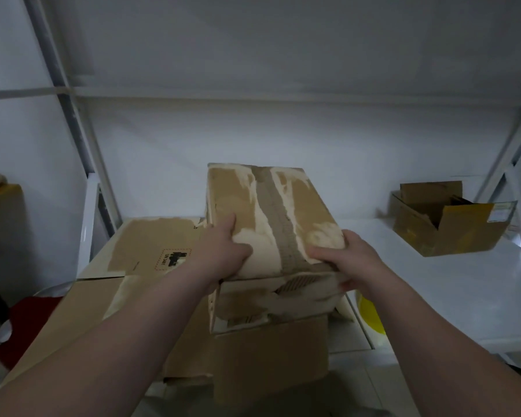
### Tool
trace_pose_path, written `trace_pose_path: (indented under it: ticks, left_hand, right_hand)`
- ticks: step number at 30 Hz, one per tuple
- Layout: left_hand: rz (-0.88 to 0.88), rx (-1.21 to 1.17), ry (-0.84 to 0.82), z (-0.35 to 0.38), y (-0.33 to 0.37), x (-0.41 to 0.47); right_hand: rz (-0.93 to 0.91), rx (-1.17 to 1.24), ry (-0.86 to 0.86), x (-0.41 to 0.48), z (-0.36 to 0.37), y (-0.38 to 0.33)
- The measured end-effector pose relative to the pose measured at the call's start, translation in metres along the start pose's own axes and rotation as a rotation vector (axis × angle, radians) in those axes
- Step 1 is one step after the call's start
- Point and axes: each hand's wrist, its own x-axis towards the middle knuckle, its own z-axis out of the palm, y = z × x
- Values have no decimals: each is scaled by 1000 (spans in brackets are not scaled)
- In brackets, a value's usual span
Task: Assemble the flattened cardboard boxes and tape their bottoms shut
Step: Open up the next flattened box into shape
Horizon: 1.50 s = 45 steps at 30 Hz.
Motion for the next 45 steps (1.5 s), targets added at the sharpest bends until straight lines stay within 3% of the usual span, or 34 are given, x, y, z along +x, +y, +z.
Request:
trace_pose_path:
  ticks: [6,8,12,16,19,22,24,27,33,38,41,45]
  left_hand:
    - [-215,53,146,17,-13,-21]
    - [-303,2,108,27,-18,-29]
    - [-505,-322,-59,29,-23,-28]
    - [-310,223,2,18,-32,8]
    - [-198,579,102,-9,-41,42]
    - [-163,740,119,-39,-57,72]
    - [-158,717,44,-50,-66,83]
    - [-183,504,-15,-51,-72,91]
    - [-32,747,118,-60,-77,90]
    - [-44,749,96,-54,-89,61]
    - [-53,713,-13,-40,-93,38]
    - [-24,1039,-21,-19,-82,32]
  right_hand:
    - [-86,-51,-127,24,20,-8]
    - [-113,-147,-102,33,34,4]
    - [-171,-323,-29,39,59,22]
    - [-83,-316,-131,25,76,23]
    - [-121,-304,-44,23,82,31]
    - [2,-238,67,21,87,38]
    - [55,-184,105,19,91,41]
    - [-4,-191,118,22,92,40]
    - [-133,-285,109,42,66,28]
    - [-243,-396,39,67,51,23]
    - [-234,-470,24,73,49,31]
    - [-229,-509,63,75,55,37]
